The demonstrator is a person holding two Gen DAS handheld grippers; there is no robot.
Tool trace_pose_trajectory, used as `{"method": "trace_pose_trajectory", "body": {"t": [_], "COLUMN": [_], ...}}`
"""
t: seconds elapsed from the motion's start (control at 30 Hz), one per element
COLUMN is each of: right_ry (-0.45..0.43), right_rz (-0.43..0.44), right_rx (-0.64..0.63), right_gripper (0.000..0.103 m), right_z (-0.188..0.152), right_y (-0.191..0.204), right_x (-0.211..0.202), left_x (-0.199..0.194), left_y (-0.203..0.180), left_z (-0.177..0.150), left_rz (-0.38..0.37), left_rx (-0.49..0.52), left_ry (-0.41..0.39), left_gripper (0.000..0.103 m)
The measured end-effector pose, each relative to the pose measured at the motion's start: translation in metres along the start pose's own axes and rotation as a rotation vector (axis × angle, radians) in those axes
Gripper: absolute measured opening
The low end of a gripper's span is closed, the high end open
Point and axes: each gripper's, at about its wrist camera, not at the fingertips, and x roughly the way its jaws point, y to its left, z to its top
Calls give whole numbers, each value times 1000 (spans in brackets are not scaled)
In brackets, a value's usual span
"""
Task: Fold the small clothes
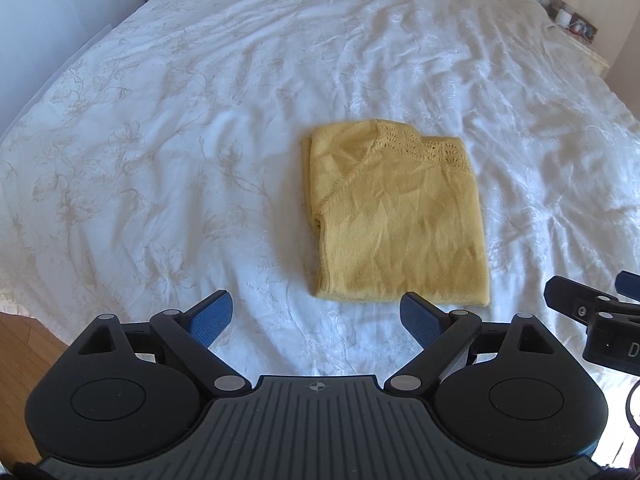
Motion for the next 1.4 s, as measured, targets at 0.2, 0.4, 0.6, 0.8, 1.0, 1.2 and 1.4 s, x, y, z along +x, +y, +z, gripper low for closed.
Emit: {"method": "trace_pose_trajectory", "body": {"t": [0.2,0.4,0.6,0.8,1.0,1.2,1.4], "right_ry": [10,7,8,6,7,11,14], "right_rz": [3,-1,-4,-2,-2,0,3], "right_rx": [24,32,40,53,70,83,91], "right_gripper": [99,99,99,99,99,99,99], "right_z": [-7,-12,-17,-20,-23,-25,-26], "right_y": [4,6,6,6,6,6,8], "right_x": [-4,-10,-14,-16,-17,-17,-16], "left_x": [-3,-6,-9,-10,-9,-9,-9], "left_y": [1,3,3,5,5,6,6], "left_z": [-7,-11,-14,-15,-16,-17,-17], "left_rz": [-4,-10,-8,-13,-18,-21,-26], "left_rx": [6,7,8,14,21,23,29], "left_ry": [10,8,1,5,8,10,9], "left_gripper": [92,91,91,92,92,91,92]}}
